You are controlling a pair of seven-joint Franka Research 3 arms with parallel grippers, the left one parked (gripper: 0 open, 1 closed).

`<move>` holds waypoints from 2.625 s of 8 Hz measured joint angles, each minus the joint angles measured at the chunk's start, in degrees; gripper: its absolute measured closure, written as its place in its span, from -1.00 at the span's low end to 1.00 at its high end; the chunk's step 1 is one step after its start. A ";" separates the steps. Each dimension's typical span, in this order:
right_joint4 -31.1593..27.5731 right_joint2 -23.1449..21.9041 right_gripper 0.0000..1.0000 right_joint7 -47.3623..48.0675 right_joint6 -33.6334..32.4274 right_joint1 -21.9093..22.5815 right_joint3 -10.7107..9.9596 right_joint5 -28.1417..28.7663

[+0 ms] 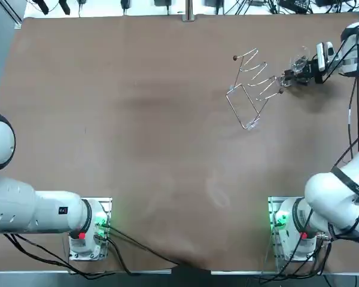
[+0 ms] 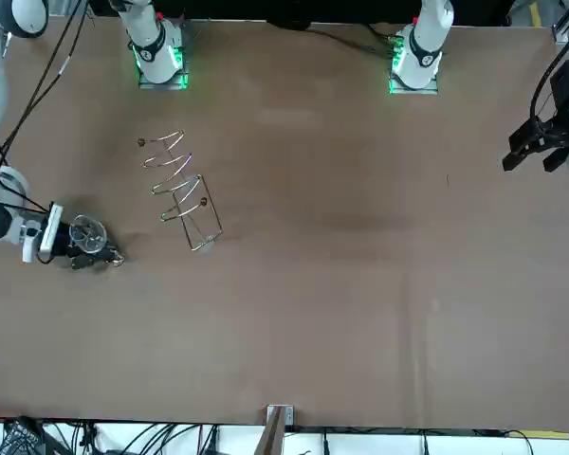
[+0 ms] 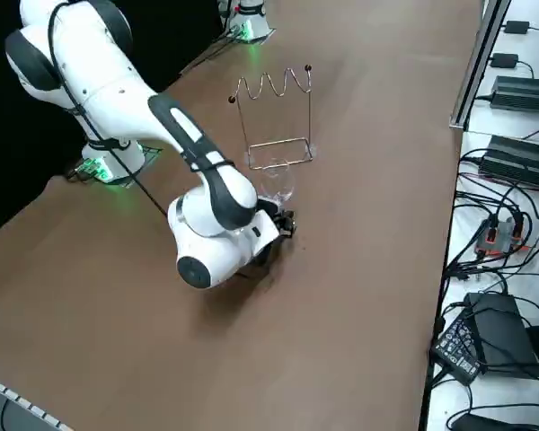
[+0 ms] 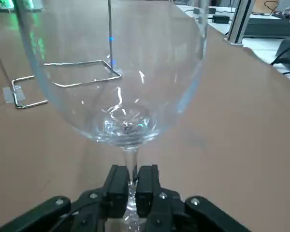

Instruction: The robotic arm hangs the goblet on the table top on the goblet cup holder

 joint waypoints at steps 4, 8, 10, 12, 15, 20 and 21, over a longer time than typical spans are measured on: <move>3.63 -6.83 0.75 4.23 2.38 1.50 0.09 -7.98; 10.21 -10.57 0.75 10.88 5.46 4.79 0.14 -19.26; 13.32 -10.58 0.75 14.52 7.72 6.26 0.14 -25.33; 17.46 -10.63 0.75 23.01 8.43 8.27 0.15 -32.68; 23.30 -10.72 0.75 38.17 8.22 12.07 0.17 -43.22; 26.00 -12.83 0.75 63.53 3.17 17.62 0.21 -57.15; 25.67 -14.22 0.75 68.45 0.77 18.32 0.21 -57.82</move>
